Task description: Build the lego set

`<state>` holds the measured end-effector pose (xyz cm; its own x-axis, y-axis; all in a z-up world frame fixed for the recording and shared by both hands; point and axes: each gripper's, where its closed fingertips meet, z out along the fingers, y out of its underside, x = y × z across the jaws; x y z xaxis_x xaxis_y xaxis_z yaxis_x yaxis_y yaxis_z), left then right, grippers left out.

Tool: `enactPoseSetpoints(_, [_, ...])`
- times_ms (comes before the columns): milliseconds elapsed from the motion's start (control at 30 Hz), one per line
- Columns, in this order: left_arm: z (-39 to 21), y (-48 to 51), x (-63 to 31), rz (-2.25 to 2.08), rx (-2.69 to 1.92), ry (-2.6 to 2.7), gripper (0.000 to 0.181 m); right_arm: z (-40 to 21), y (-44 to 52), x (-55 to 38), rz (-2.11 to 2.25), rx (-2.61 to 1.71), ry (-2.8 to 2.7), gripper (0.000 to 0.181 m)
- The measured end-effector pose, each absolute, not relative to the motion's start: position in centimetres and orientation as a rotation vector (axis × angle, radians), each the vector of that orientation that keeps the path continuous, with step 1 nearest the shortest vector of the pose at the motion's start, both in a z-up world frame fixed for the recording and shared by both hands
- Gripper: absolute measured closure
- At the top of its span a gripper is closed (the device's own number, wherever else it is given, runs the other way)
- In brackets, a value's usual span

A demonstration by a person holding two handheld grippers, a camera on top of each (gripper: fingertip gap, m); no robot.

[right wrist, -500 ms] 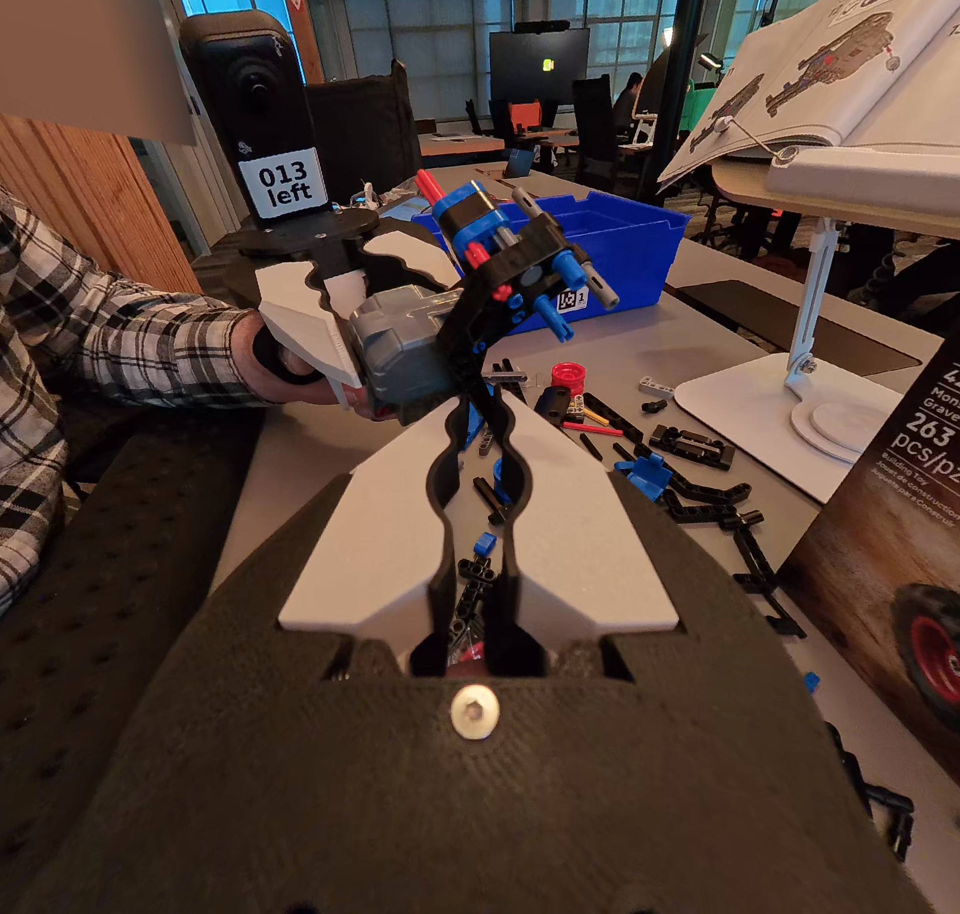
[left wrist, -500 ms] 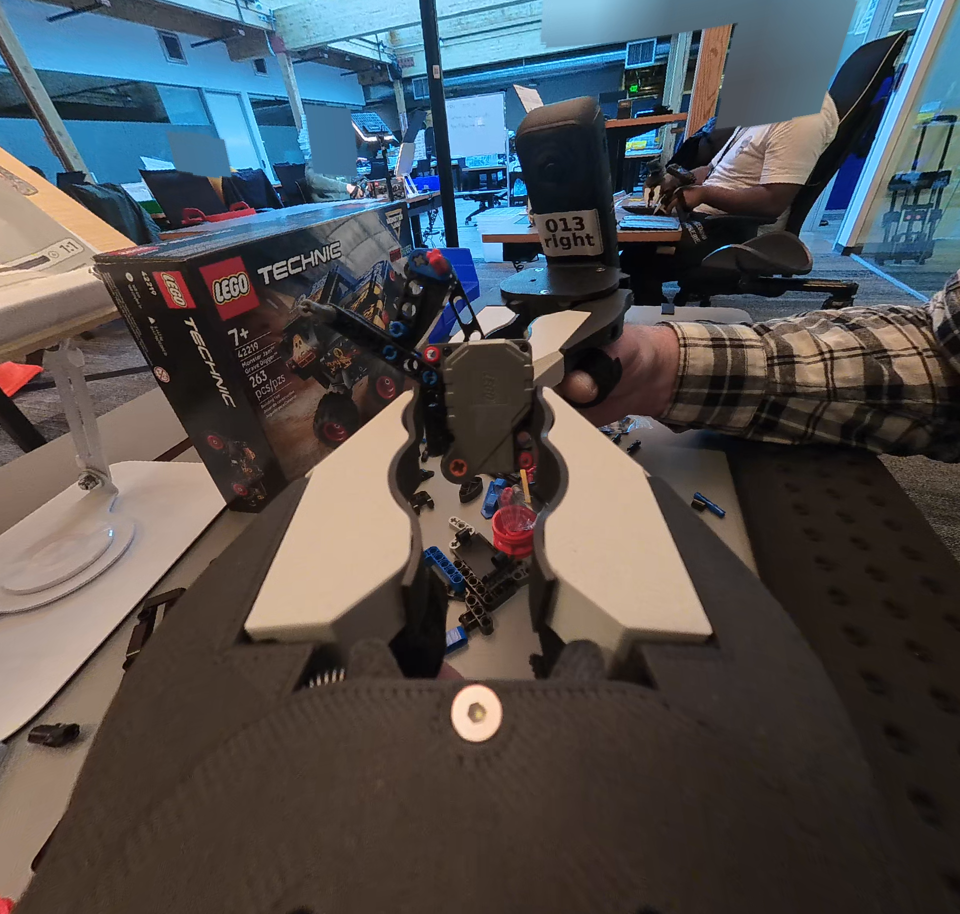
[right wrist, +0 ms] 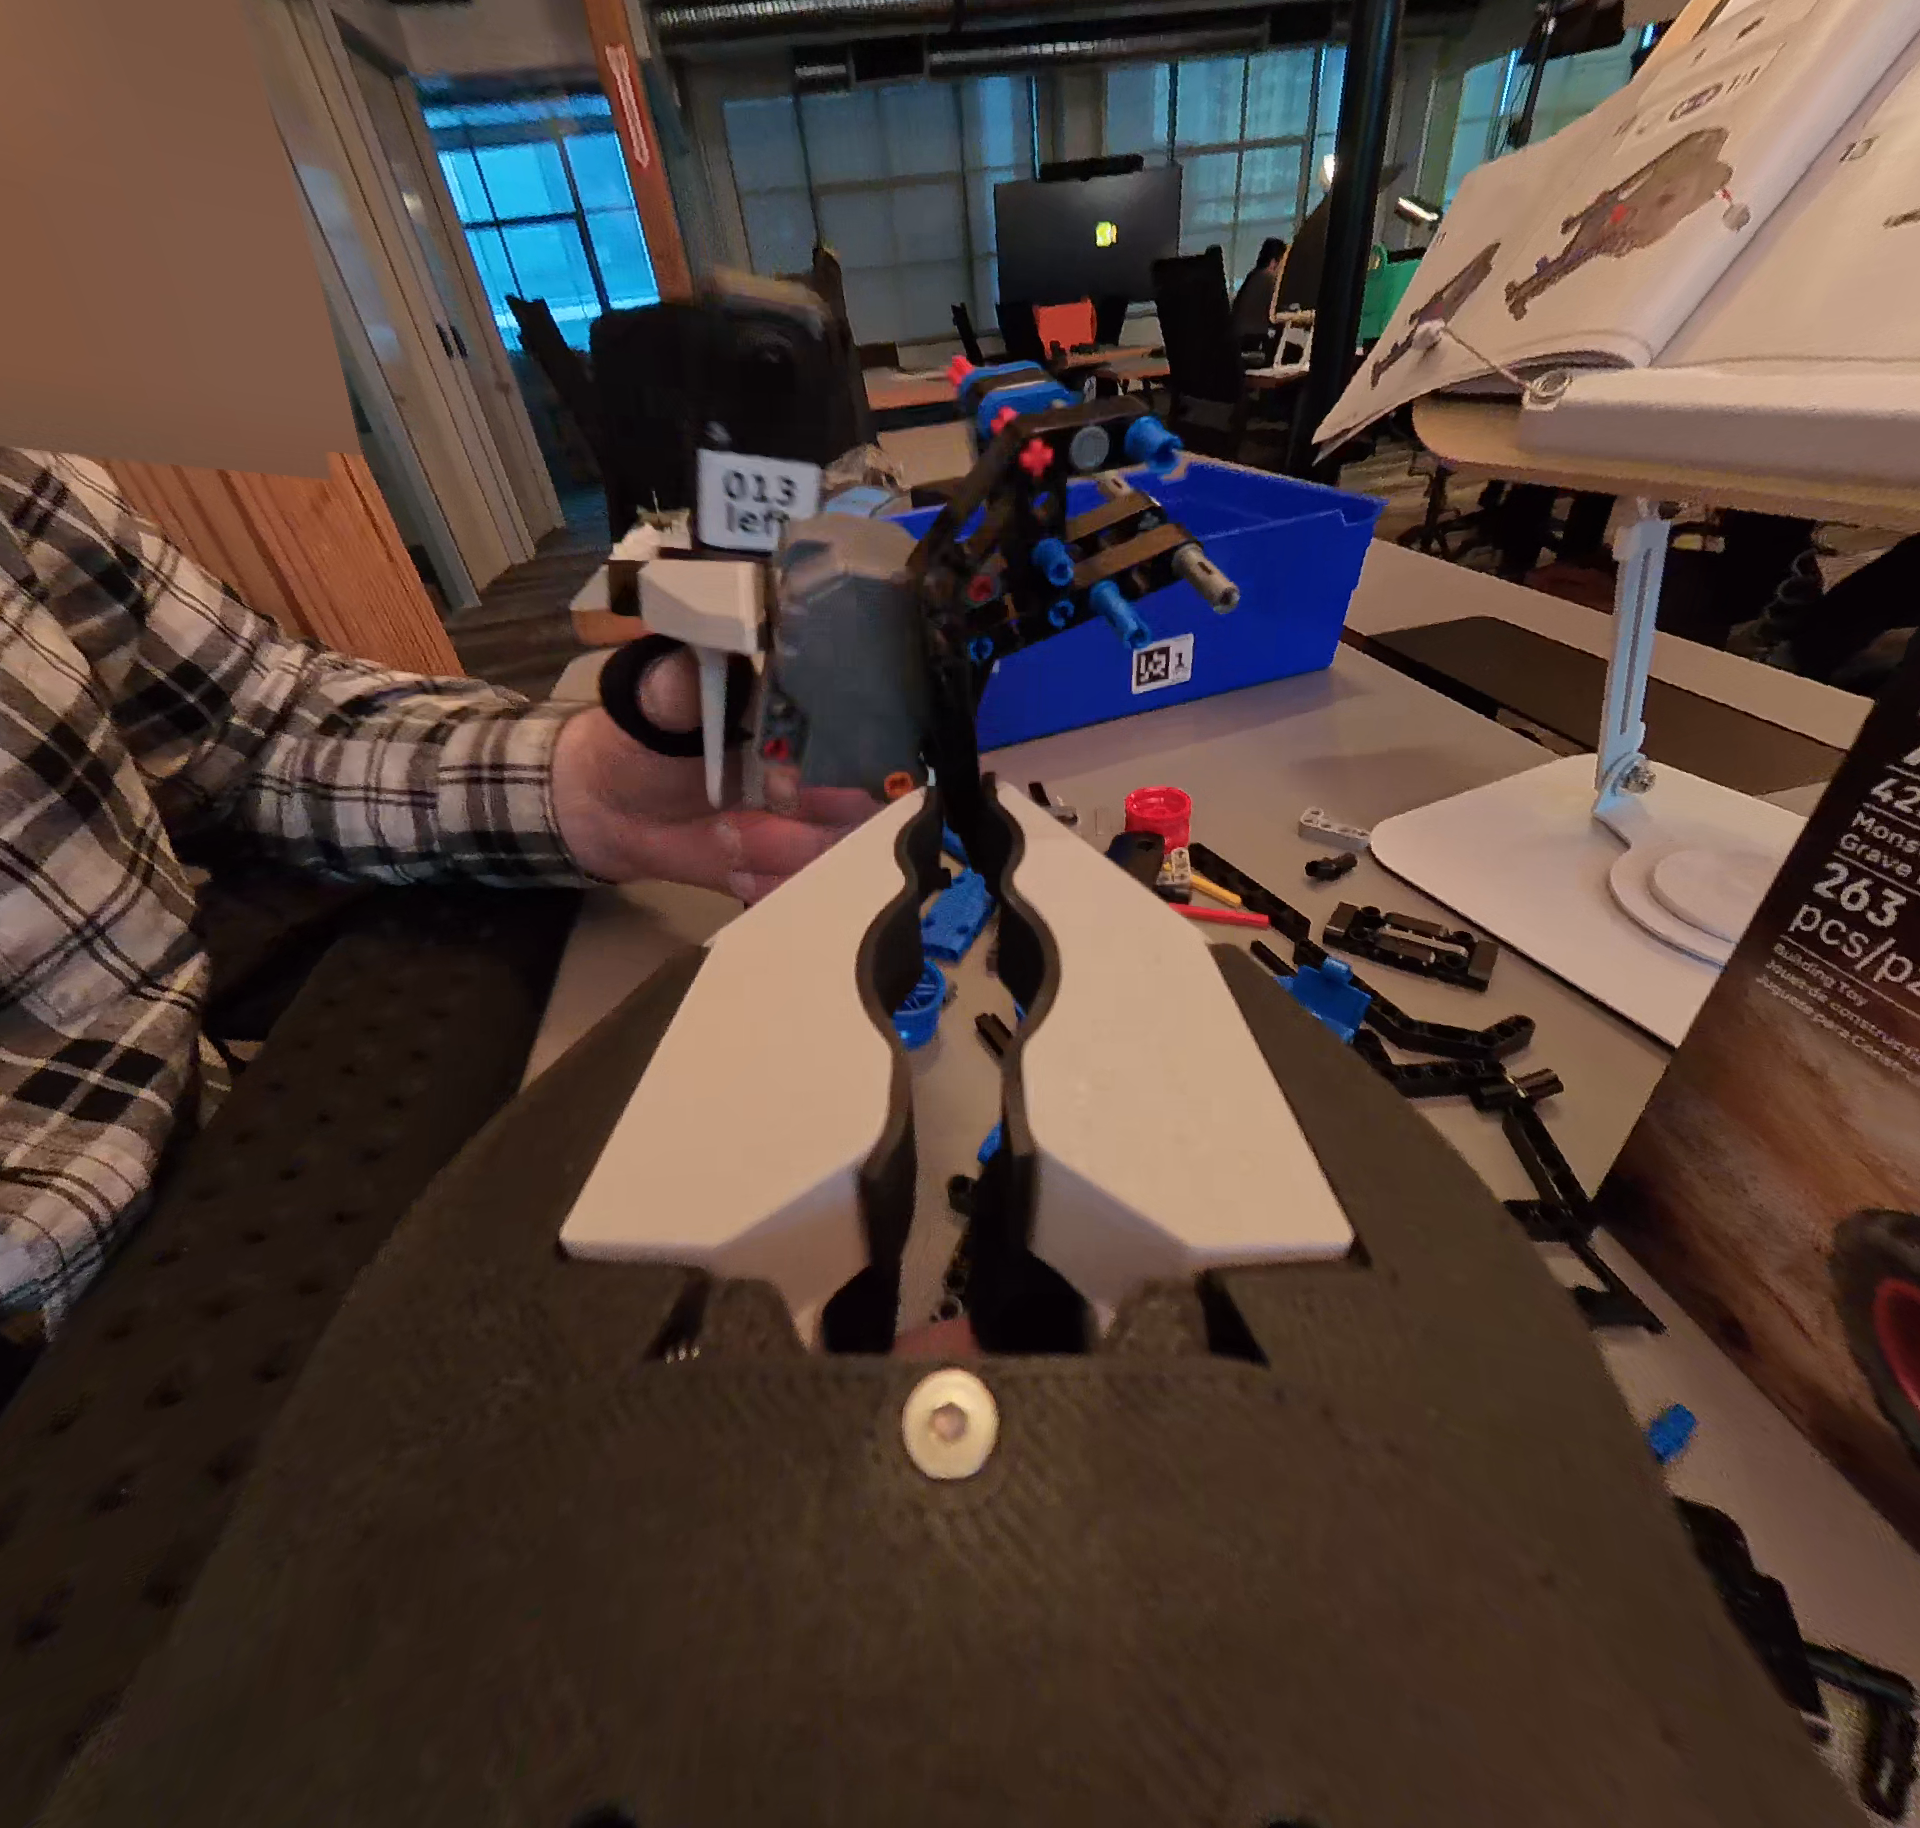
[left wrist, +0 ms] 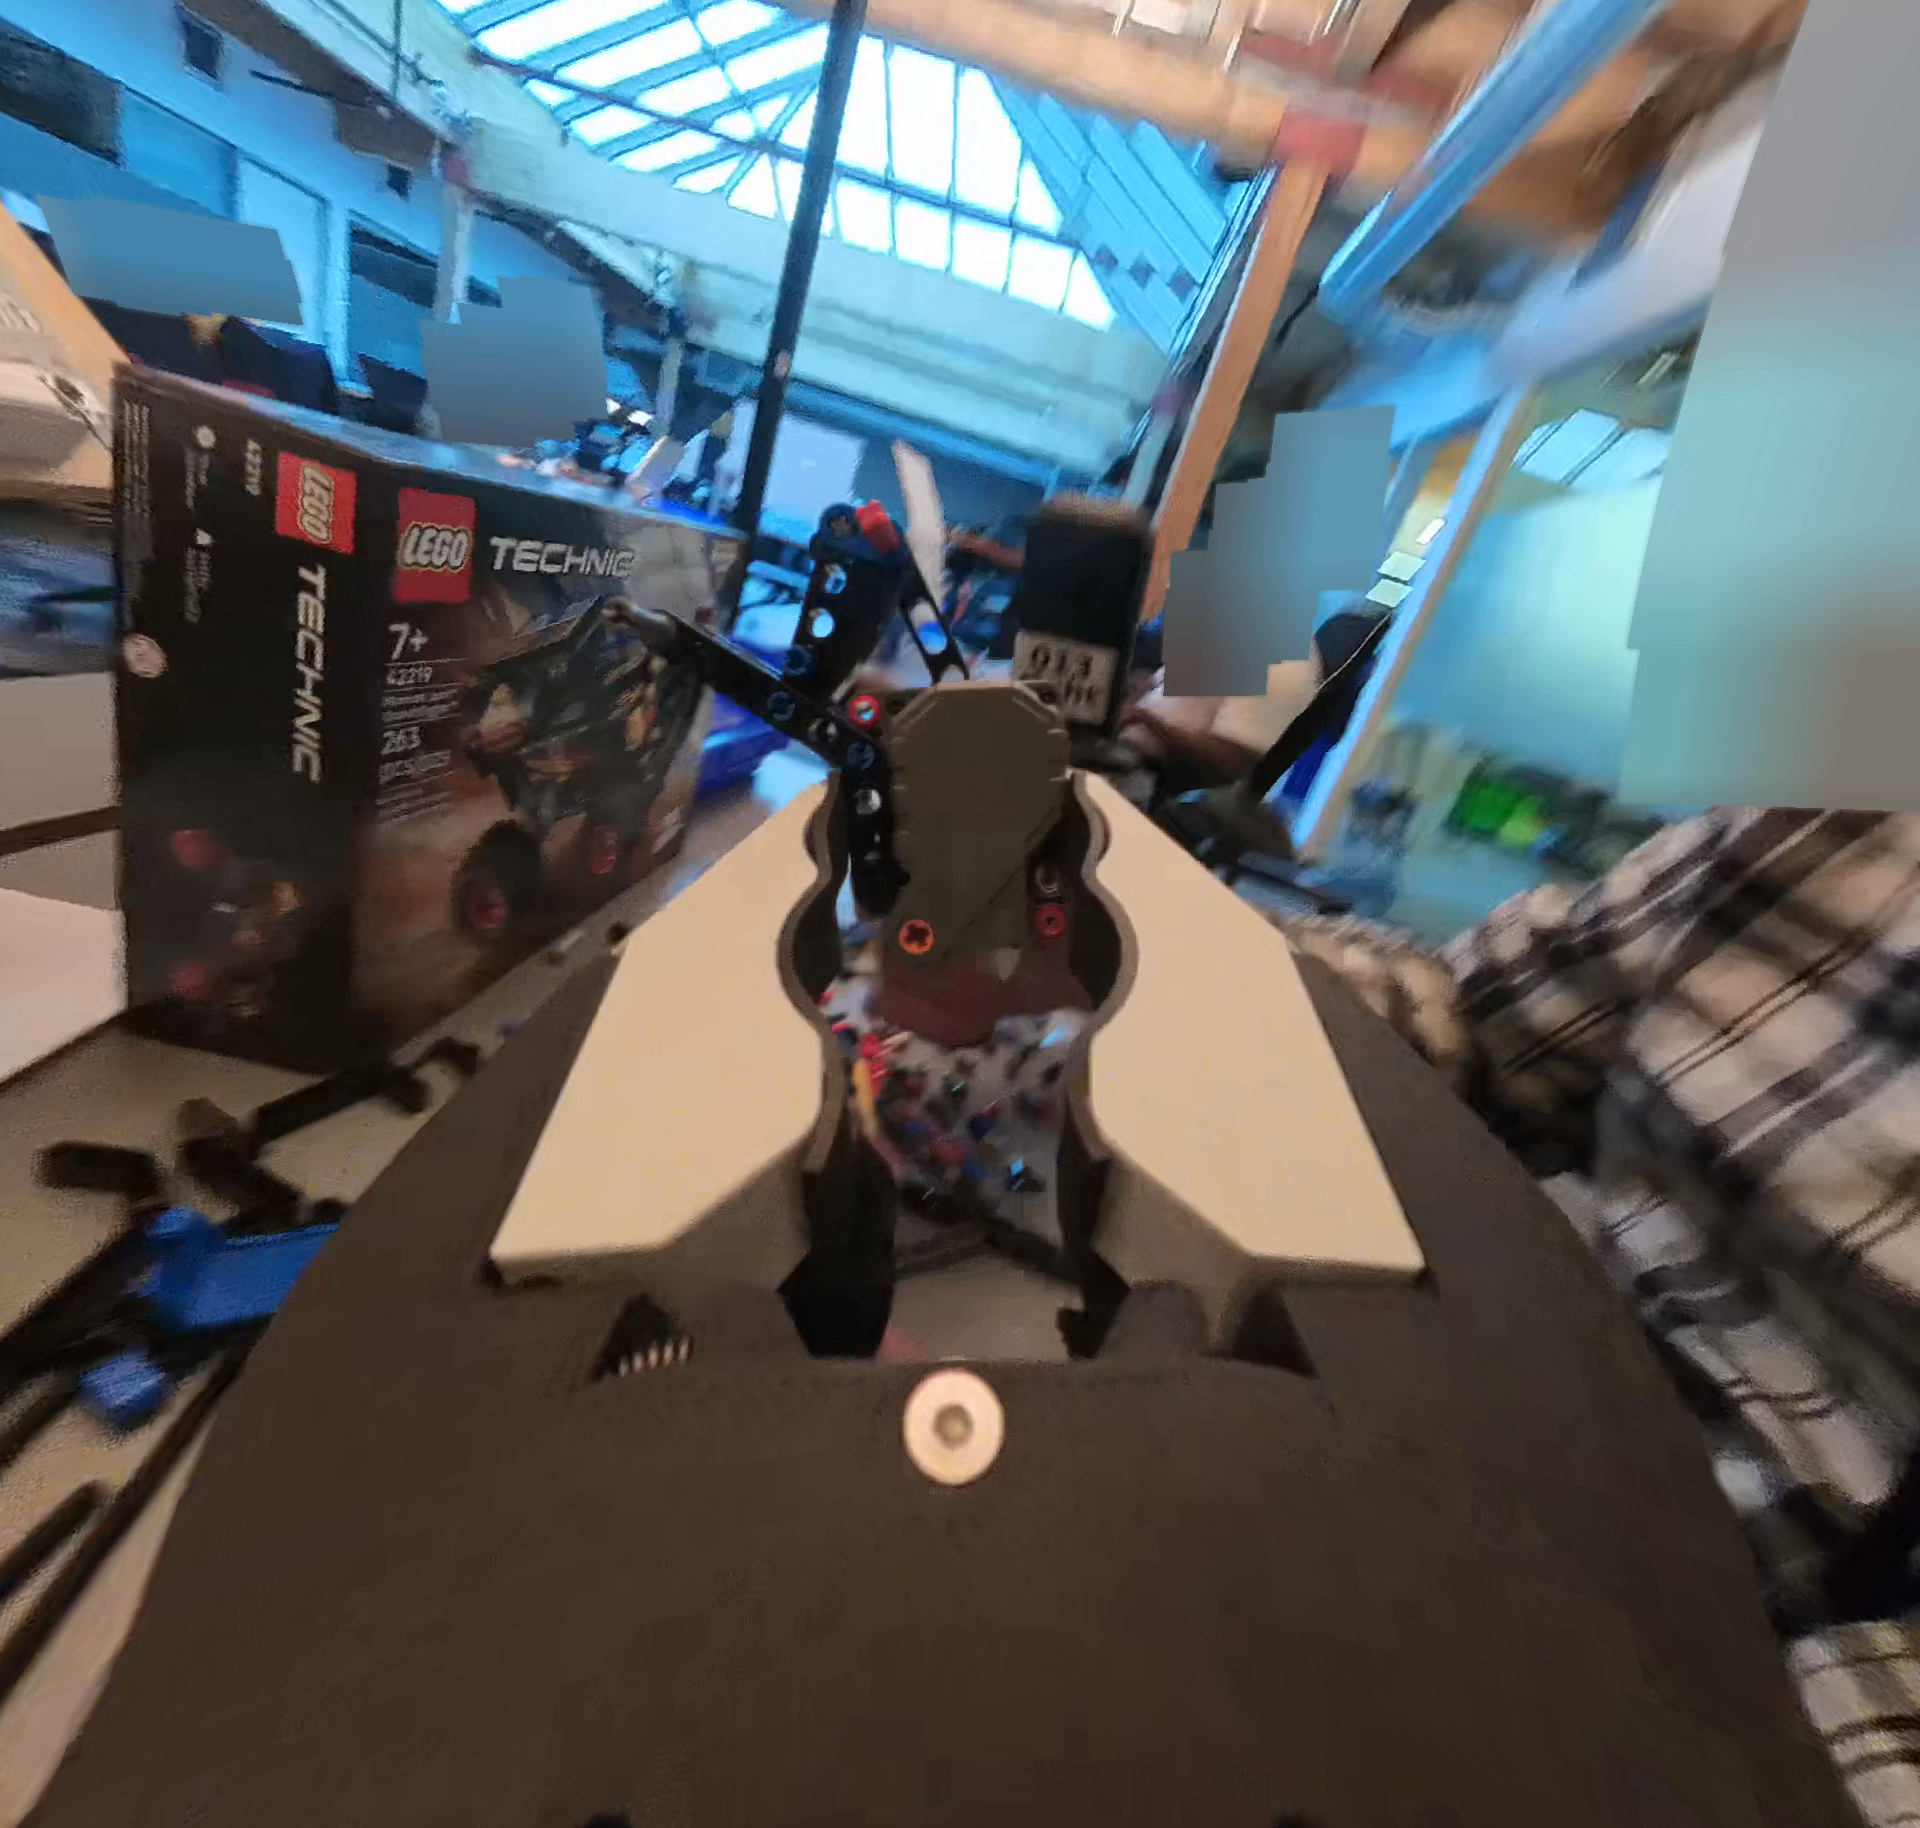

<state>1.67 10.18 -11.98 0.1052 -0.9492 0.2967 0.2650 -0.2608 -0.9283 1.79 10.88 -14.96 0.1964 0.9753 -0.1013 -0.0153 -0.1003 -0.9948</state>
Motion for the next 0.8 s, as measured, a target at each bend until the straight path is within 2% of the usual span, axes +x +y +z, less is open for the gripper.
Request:
enactPoseSetpoints(33, [-11.4, 10.3, 1.2, -1.495, -1.254, 0.725, 0.142, -14.7, 10.8, 1.9, 1.138, -1.358, -1.002, 0.18])
enactPoseSetpoints(167, [-9.3, 10.2, -0.7, -1.747, -1.111, 0.604, 0.143, -13.8, 10.7, 2.2, 1.142, -1.33, -0.981, 0.179])
enactPoseSetpoints(367, [-8.0, 9.7, -1.8, -1.887, -1.009, 0.542, 0.143, -12.9, 10.3, 2.2, 1.143, -1.306, -0.973, 0.176])
enactPoseSetpoints(800, [-11.3, 8.4, 1.7, -1.731, -1.153, 0.788, 0.142, -11.0, 9.1, 1.7, 1.149, -1.245, -0.947, 0.161])
